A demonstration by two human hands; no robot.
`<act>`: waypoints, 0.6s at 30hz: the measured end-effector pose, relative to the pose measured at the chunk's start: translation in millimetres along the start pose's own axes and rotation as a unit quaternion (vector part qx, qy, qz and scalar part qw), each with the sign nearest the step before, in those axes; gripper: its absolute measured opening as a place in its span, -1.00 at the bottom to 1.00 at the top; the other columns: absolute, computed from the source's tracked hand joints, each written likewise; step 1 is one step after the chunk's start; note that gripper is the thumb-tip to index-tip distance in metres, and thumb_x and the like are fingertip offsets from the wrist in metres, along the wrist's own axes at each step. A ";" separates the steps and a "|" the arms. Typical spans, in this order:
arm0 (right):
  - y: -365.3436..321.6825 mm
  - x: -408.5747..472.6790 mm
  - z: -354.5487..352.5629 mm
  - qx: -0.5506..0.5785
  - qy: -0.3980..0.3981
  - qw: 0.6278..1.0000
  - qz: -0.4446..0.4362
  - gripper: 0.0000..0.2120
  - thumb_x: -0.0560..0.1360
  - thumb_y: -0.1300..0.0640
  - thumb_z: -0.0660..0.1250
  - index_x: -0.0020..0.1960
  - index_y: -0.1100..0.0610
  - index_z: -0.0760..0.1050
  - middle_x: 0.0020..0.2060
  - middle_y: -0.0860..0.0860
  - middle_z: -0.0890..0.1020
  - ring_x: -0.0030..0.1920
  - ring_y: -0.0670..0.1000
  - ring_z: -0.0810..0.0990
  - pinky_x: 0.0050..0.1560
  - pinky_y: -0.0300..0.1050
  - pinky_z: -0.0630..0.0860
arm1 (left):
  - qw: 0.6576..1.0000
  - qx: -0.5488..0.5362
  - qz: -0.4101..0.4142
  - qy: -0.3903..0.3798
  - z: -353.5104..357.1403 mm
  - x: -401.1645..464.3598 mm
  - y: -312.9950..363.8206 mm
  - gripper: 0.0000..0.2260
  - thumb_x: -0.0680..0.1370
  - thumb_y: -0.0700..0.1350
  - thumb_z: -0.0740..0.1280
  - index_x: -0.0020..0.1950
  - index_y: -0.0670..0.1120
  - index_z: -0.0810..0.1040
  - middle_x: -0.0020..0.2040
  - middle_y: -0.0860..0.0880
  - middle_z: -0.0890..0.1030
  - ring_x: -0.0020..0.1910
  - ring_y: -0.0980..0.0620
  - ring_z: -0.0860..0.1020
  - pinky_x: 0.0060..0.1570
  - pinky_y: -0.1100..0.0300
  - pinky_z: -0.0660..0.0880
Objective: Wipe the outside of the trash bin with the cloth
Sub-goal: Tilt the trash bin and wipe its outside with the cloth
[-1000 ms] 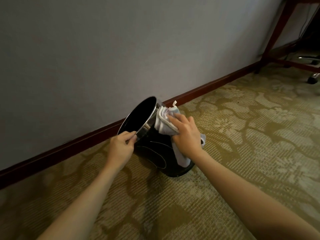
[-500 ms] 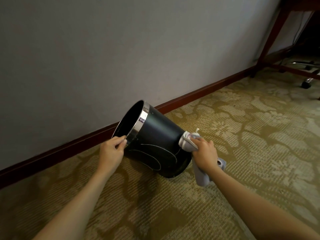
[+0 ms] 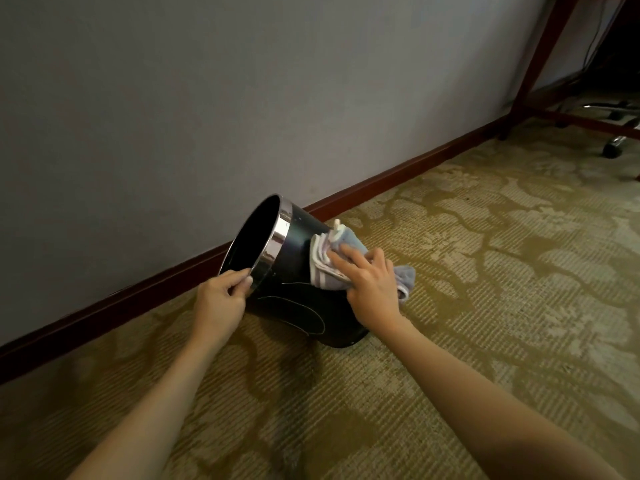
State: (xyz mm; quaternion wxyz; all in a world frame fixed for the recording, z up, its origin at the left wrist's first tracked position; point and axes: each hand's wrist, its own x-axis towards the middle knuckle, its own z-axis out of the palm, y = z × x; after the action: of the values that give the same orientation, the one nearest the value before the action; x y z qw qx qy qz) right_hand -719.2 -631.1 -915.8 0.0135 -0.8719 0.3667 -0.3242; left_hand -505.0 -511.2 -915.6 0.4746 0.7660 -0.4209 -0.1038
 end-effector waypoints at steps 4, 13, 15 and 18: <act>40.0 -24.6 5.3 -0.082 -0.091 0.990 0.067 -0.45 0.41 0.35 0.25 0.32 -0.07 0.47 0.29 -0.06 0.52 0.00 0.18 0.41 -0.09 0.02 0.32 | 1.000 -0.002 -0.017 0.024 -1.4 4.7 -0.2 -0.75 0.54 -0.19 0.33 0.22 -0.15 0.56 0.12 0.04 0.57 0.06 0.24 0.45 -0.07 0.50 0.28; 36.3 -13.8 -8.8 -0.085 -0.134 0.985 0.070 -0.48 0.49 0.28 0.19 0.36 -0.13 0.40 0.35 -0.13 0.44 0.05 0.14 0.34 -0.06 -0.04 0.22 | 1.000 0.004 -0.016 0.018 1.4 -4.7 7.4 -0.74 0.54 -0.20 0.33 0.22 -0.18 0.55 0.21 -0.13 0.58 0.21 0.06 0.48 0.05 0.40 0.32; 9.4 3.0 -14.0 -0.036 -0.106 0.994 0.010 -0.46 0.44 0.31 0.23 0.34 -0.09 0.45 0.33 -0.10 0.47 0.03 0.15 0.37 -0.07 -0.01 0.26 | 1.000 0.005 -0.012 0.010 2.7 -5.6 10.9 -0.75 0.54 -0.21 0.33 0.22 -0.19 0.56 0.21 -0.13 0.58 0.21 0.06 0.48 0.05 0.41 0.31; -30.4 20.7 -18.9 -0.006 -0.045 0.996 -0.073 -0.44 0.35 0.38 0.30 0.29 -0.01 0.50 0.26 -0.03 0.55 -0.04 0.15 0.43 -0.14 0.01 0.33 | 1.000 0.009 -0.011 0.010 4.8 -7.5 16.0 -0.76 0.54 -0.21 0.33 0.20 -0.19 0.58 0.18 -0.12 0.60 0.11 0.14 0.46 -0.07 0.53 0.26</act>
State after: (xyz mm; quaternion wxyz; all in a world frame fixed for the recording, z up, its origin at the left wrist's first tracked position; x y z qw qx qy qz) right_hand -700.1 -618.3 -881.5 0.0016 -0.9101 0.3031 -0.2825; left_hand -521.1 -511.9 -906.9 0.4707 0.7756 -0.4091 -0.0976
